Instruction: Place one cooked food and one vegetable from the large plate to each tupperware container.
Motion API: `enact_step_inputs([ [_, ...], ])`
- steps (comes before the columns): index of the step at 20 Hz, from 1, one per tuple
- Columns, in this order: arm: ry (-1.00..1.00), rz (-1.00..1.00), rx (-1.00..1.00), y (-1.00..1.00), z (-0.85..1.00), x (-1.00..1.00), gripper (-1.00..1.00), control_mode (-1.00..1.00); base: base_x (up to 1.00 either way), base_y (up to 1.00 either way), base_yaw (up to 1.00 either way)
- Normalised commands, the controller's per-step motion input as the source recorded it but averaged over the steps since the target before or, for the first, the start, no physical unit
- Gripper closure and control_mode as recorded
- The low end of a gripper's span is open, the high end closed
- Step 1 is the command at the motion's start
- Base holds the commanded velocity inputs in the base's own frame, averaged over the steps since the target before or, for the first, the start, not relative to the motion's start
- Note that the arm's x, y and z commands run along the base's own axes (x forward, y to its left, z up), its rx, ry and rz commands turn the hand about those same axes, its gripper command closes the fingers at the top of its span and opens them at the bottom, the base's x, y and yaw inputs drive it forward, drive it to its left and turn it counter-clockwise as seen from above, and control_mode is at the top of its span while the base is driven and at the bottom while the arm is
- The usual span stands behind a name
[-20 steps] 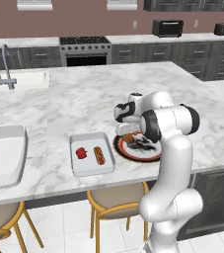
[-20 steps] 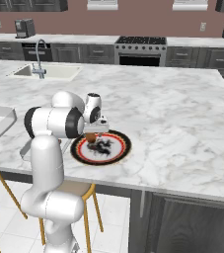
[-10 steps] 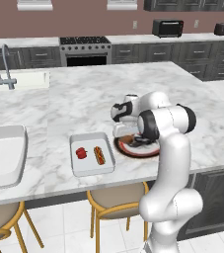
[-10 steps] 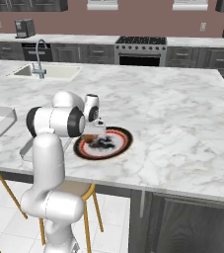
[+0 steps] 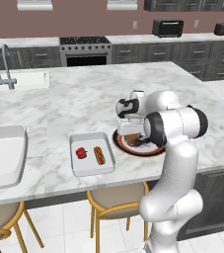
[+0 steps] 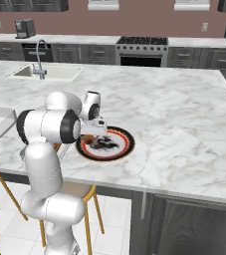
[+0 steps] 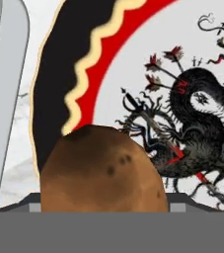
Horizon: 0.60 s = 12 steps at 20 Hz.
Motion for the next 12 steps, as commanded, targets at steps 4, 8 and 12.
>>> enact_step_inputs([
  [4,-0.13,-0.06,0.0,-0.26,0.59,-0.48,1.0,-1.0,0.0,0.0,0.0],
  [8,-0.13,-0.06,0.03,-0.11,0.53,-0.35,1.0,-1.0,0.0,0.0,0.0],
  [12,-0.23,-0.01,0.11,-0.04,0.7,-0.55,1.0,-1.0,0.0,0.0,0.0],
])
